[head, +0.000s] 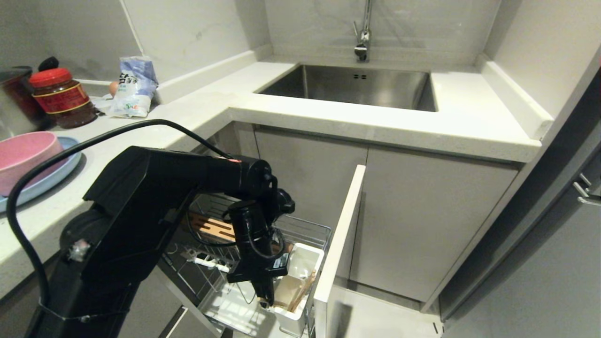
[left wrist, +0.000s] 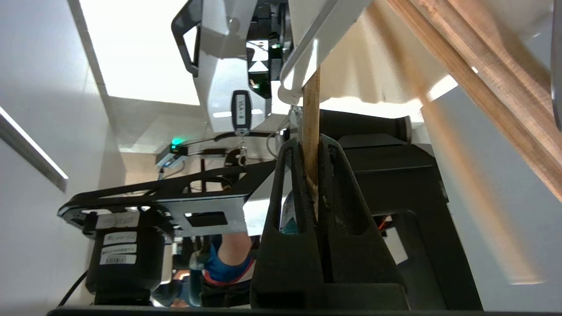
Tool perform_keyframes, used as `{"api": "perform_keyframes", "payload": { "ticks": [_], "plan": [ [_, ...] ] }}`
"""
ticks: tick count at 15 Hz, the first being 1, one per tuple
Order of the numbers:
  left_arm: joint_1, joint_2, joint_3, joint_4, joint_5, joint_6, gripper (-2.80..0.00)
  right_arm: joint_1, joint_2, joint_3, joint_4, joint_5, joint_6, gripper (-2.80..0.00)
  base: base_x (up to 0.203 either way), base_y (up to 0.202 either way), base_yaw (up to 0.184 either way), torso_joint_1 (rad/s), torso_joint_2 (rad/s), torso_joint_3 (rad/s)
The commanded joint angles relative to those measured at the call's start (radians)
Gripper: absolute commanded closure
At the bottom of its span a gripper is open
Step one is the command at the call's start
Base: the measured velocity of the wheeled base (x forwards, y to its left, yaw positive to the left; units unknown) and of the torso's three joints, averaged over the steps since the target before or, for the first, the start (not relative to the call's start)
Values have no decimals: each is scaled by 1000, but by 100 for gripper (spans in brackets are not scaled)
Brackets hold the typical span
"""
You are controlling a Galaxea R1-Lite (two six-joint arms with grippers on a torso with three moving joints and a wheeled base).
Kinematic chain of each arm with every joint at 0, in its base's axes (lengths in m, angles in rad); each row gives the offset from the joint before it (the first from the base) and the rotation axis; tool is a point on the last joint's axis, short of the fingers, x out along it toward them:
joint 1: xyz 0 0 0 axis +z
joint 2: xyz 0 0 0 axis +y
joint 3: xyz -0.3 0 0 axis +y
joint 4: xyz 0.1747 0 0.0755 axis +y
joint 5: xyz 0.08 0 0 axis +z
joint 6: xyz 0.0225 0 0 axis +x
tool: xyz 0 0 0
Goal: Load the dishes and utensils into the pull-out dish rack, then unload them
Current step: Take the chopsticks out of the cupboard
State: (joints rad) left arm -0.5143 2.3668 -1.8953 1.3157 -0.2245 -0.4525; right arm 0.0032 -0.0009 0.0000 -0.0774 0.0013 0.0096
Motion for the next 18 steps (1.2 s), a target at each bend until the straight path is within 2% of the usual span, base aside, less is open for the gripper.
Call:
{"api": "perform_keyframes", "payload": {
  "ticks": [1, 6, 11, 18],
  "plan": [
    [-9, -6, -1, 30, -1, -3, 0, 0, -1, 26, -1, 0, 0, 0, 0, 0, 0, 0, 0, 0],
    [-24, -66, -7, 127, -10, 15, 0, 0, -1, 26, -1, 0, 0, 0, 0, 0, 0, 0, 0, 0],
    [-34, -242, -18, 213, -124, 116, 0, 0, -1, 26, -1, 0, 0, 0, 0, 0, 0, 0, 0, 0],
    [-33, -424, -23, 214, -118, 134, 0, 0, -1, 26, -1, 0, 0, 0, 0, 0, 0, 0, 0, 0]
  ]
}}
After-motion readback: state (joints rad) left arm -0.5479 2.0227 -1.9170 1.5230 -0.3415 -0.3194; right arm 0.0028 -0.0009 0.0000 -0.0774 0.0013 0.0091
